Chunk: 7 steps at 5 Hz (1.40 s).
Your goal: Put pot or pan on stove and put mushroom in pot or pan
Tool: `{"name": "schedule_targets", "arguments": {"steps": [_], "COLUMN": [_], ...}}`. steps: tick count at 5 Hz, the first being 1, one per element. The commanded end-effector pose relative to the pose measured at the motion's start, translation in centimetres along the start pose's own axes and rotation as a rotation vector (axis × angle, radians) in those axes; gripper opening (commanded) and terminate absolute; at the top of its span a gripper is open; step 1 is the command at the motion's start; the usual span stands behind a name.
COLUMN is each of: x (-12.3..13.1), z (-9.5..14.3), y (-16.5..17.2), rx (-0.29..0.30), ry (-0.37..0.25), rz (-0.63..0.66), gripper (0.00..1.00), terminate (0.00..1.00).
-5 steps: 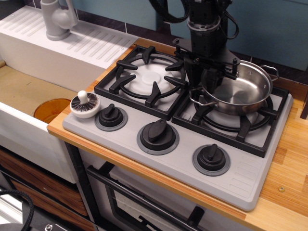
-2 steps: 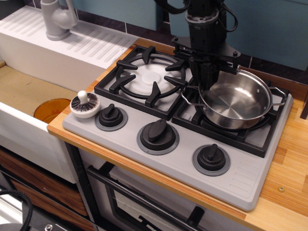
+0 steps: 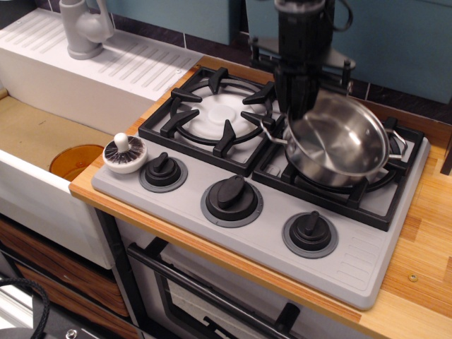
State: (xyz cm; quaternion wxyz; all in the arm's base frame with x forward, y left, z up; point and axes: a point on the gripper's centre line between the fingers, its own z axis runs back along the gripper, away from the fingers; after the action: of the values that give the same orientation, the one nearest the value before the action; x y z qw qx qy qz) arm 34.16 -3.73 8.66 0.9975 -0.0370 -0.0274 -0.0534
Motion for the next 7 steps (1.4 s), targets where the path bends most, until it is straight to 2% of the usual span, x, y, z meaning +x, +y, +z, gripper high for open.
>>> {"name": "schedule_targets", "arguments": {"steps": [1, 2, 4, 7], "x": [1.1, 1.7, 2.8, 2.1], "z": [5.2, 5.8, 5.5, 4.2], "y": [1.9, 4.5, 9.7, 13.3], "rx": [0.048, 0.058, 0.05, 0.031], "ry": [-0.051, -0.038, -0.026, -0.021], "rz": [-0.019, -0.054, -0.146, -0.14], "gripper": [0.0, 0.0, 0.0, 0.0], "terminate": [0.0, 0.0, 0.0, 0.0]}}
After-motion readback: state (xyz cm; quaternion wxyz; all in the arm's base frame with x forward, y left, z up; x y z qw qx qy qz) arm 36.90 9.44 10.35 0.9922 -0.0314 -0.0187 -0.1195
